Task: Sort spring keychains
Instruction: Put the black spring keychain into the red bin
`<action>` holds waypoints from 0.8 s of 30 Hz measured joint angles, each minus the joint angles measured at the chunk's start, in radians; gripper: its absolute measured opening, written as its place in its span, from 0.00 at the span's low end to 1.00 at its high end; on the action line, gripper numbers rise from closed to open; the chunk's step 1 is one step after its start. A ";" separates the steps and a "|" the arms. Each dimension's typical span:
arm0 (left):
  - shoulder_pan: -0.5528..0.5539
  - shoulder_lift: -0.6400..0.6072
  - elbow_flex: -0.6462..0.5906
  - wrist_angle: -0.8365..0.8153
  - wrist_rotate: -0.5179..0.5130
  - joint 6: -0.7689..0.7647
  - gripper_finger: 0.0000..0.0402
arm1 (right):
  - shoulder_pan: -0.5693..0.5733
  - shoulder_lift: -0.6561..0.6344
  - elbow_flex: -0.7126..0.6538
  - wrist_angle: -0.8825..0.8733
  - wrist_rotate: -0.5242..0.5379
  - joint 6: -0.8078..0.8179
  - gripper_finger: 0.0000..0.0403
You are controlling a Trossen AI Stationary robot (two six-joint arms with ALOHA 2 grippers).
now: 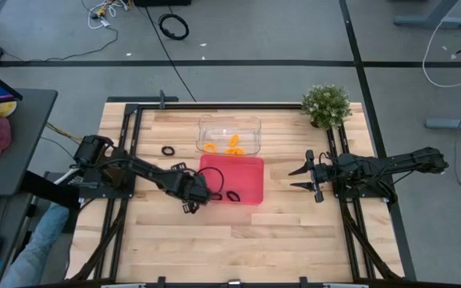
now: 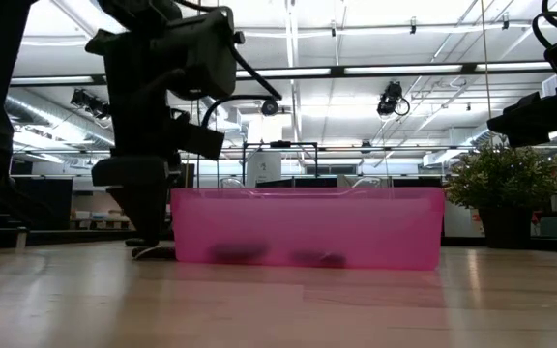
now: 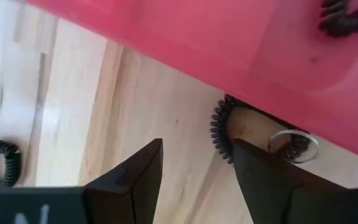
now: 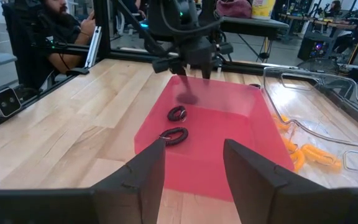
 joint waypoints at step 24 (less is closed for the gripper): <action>0.053 -0.002 -0.064 0.107 0.198 0.040 0.13 | 0.000 0.000 0.000 0.000 0.000 0.000 0.41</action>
